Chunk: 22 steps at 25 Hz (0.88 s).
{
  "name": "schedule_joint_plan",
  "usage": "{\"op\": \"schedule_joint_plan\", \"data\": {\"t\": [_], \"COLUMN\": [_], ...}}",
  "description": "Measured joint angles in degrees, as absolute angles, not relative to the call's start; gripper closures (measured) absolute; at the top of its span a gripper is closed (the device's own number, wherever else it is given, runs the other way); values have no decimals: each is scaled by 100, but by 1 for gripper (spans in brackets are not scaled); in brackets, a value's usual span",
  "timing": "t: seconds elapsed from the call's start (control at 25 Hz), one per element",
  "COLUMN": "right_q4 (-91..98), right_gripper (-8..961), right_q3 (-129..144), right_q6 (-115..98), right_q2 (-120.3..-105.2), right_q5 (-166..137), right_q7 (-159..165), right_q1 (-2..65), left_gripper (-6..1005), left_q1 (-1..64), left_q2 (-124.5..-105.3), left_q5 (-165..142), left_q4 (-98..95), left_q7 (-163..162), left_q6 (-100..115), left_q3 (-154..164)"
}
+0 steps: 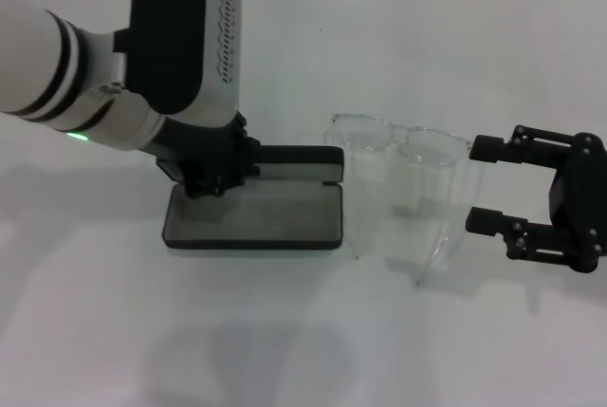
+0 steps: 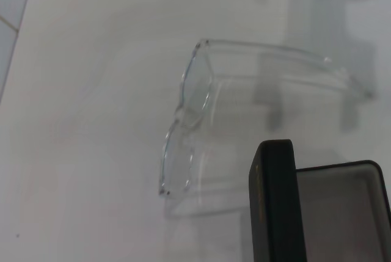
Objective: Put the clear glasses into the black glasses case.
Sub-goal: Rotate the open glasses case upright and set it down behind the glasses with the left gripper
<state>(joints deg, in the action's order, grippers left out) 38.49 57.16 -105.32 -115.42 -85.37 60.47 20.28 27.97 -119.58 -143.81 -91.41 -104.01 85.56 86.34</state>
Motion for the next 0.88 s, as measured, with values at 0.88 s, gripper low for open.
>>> {"op": "schedule_joint_plan", "data": {"t": [0.88], "right_q4": [3845], "right_gripper": [278], "right_q3": [5712], "right_q6": [-10533], "right_q2": [-11549], "right_q5": [-8533], "right_q7": [6046], "right_q1": [2021], "left_gripper": [802], "left_q1": [2794], "left_q2": [-11979], "left_q5": [-15054], "left_q4": [-9090], "left_q7": [-10323], "left_q6": [8371], "left_q3": [8236]}}
